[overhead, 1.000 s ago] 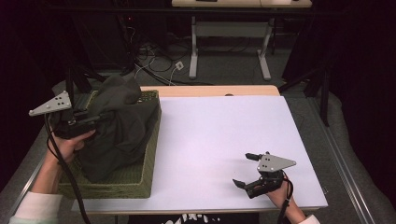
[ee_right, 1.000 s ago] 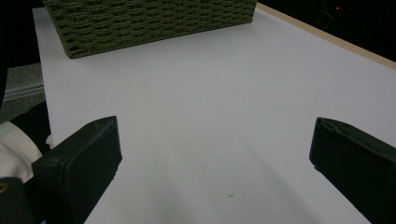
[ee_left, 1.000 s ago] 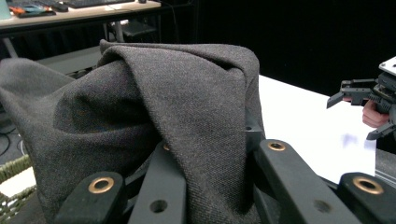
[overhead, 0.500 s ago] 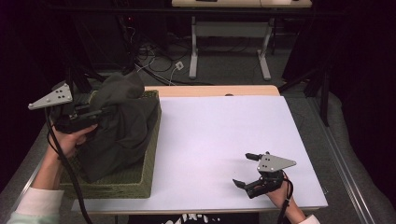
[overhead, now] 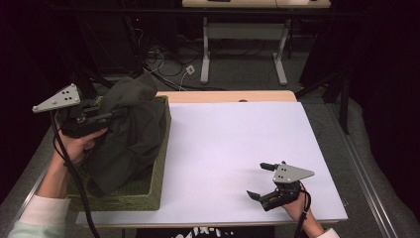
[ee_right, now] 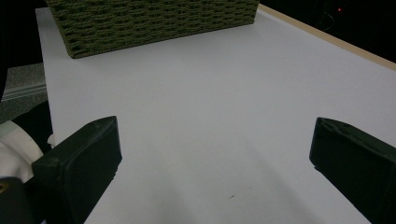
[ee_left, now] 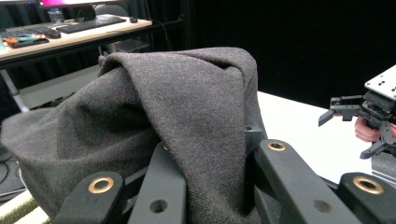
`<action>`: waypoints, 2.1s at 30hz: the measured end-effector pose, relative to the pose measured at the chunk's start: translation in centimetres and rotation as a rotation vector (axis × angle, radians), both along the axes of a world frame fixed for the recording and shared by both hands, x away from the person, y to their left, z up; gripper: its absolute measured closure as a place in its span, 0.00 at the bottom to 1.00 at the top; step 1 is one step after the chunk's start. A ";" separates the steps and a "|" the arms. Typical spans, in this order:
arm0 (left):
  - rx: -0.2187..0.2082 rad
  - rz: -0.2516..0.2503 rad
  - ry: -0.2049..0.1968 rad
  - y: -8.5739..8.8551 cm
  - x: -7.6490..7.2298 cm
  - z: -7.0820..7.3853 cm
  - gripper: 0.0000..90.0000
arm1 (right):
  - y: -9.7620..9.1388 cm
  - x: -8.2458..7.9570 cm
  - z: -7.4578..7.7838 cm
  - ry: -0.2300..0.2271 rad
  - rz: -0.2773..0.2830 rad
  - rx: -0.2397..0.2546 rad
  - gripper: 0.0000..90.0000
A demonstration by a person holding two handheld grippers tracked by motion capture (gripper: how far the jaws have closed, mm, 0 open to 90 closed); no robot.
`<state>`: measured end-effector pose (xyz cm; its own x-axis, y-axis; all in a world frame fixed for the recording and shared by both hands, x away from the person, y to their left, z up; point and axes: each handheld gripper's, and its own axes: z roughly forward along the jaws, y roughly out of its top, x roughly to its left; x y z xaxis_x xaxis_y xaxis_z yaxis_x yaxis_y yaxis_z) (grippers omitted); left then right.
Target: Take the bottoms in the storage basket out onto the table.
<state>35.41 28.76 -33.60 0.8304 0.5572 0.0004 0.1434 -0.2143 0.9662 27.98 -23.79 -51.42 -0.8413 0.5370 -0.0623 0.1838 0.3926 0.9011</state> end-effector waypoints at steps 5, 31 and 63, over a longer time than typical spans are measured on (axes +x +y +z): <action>0.009 -0.006 0.000 -0.5 0.1 0.3 0.88 | 0.0 0.0 0.0 0.000 -0.002 0.000 0.02; 0.014 -0.052 -0.024 -3.8 0.9 1.8 0.88 | -0.1 0.1 0.0 0.001 -0.002 0.002 0.02; 0.008 -0.109 -0.049 -7.2 1.4 3.8 0.88 | -0.2 0.1 0.0 -0.006 -0.004 0.005 0.02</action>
